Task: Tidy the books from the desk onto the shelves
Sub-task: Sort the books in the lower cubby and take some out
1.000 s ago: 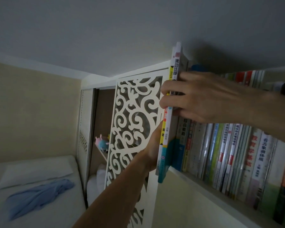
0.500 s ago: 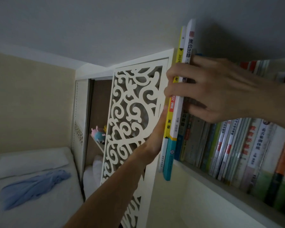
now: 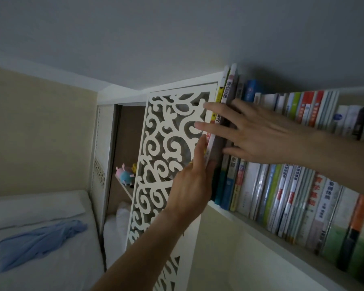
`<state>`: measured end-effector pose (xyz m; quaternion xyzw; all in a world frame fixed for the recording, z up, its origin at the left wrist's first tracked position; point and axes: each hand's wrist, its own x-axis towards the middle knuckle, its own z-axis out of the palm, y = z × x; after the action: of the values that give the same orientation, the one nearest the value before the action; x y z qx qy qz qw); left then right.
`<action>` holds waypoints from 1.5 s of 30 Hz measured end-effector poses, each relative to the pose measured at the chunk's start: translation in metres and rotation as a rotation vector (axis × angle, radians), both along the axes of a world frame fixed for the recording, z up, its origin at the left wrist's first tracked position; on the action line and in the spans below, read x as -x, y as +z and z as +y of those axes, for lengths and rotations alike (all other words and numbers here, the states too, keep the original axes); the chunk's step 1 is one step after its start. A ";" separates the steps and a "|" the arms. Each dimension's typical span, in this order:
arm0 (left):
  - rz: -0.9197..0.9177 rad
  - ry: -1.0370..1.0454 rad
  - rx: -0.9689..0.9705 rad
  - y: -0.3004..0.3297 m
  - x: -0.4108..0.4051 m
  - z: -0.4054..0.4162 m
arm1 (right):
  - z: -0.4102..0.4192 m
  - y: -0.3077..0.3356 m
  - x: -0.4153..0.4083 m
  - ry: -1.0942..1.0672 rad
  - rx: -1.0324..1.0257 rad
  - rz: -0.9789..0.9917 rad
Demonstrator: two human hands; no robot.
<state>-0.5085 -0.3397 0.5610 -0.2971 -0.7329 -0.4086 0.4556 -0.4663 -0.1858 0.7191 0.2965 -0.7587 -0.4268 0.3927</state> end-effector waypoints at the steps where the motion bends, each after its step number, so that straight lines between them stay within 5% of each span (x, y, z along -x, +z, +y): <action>1: -0.001 -0.013 -0.014 0.001 0.006 0.004 | 0.001 0.000 0.004 -0.020 -0.005 0.004; 6: 0.162 0.333 0.025 0.000 0.032 0.038 | 0.011 -0.005 0.014 -0.118 0.042 0.074; 9: 0.145 0.278 -0.035 -0.002 0.052 0.044 | 0.011 -0.008 0.020 -0.136 0.006 0.024; 13: 0.543 0.395 0.081 -0.021 0.074 0.039 | 0.003 -0.014 0.026 -0.121 0.002 -0.024; 17: 0.308 0.181 0.112 -0.018 0.028 0.038 | 0.000 -0.012 0.022 -0.122 0.015 -0.057; 20: 0.452 0.190 0.235 -0.035 0.036 0.043 | -0.009 -0.011 0.025 -0.154 -0.071 -0.086; 25: 0.122 0.217 0.176 -0.027 0.024 0.038 | -0.015 -0.012 0.019 -0.199 -0.024 -0.142; 34: 0.222 0.094 0.206 0.003 -0.051 0.058 | 0.030 -0.050 -0.093 -0.252 0.218 0.098; 45: 0.427 -0.128 0.381 0.014 -0.148 0.132 | 0.123 -0.102 -0.266 -0.641 0.399 0.206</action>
<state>-0.3609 -0.2073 0.5753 -0.5021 -0.6638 -0.2200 0.5088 -0.2003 -0.0633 0.6175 -0.0823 -0.8375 -0.3995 0.3636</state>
